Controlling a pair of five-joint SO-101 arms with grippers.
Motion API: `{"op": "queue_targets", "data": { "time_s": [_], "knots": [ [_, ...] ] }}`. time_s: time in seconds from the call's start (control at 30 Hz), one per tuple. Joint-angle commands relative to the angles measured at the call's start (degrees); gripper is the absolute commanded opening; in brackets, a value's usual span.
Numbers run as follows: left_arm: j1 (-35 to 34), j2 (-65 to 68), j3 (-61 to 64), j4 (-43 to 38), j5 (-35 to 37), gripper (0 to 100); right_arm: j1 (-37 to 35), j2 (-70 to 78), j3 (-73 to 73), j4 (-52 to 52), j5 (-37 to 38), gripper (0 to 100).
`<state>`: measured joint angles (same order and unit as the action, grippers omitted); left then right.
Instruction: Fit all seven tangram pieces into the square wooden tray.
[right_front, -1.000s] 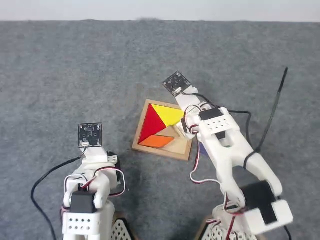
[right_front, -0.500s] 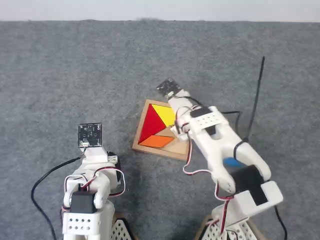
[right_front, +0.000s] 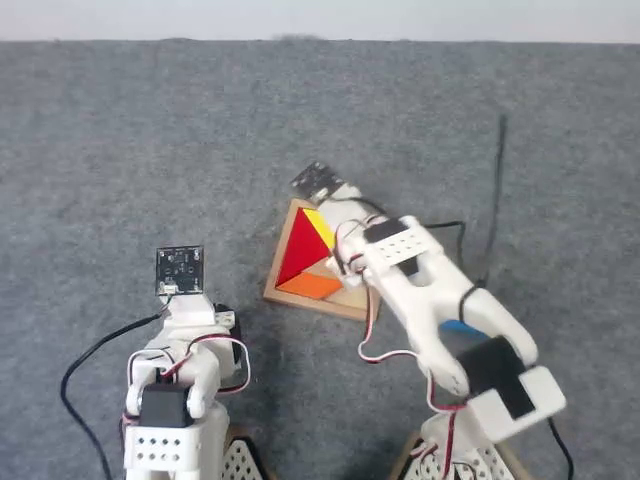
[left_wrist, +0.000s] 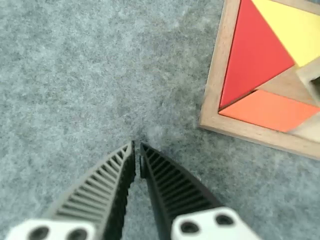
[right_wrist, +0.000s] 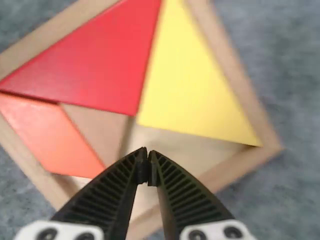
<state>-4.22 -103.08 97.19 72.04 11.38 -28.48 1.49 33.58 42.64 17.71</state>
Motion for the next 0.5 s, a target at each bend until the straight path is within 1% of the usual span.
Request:
{"op": "queue_targets", "data": {
  "time_s": [0.0,0.13,0.2,0.27,0.37,0.47],
  "knots": [
    [-0.35,-1.14,-0.75,0.26,-0.88,1,2.68,-10.95,-3.16,4.62,-0.79,0.9],
    [-0.35,-1.14,-0.75,0.26,-0.88,1,5.67,-20.62,-3.08,13.49,-0.35,0.9],
    [-0.35,-1.14,-0.75,0.26,-0.88,1,8.57,-22.99,-2.37,18.59,-0.18,0.9],
    [-0.35,-1.14,-0.75,0.26,-0.88,1,12.18,-23.25,-0.97,21.93,1.76,0.9],
    [-0.35,-1.14,-0.75,0.26,-0.88,1,17.36,-21.32,3.08,21.14,3.78,2.1],
    [-0.35,-1.14,-0.75,0.26,-0.88,1,19.82,-18.07,5.89,17.45,4.04,11.3]
  ]
}}
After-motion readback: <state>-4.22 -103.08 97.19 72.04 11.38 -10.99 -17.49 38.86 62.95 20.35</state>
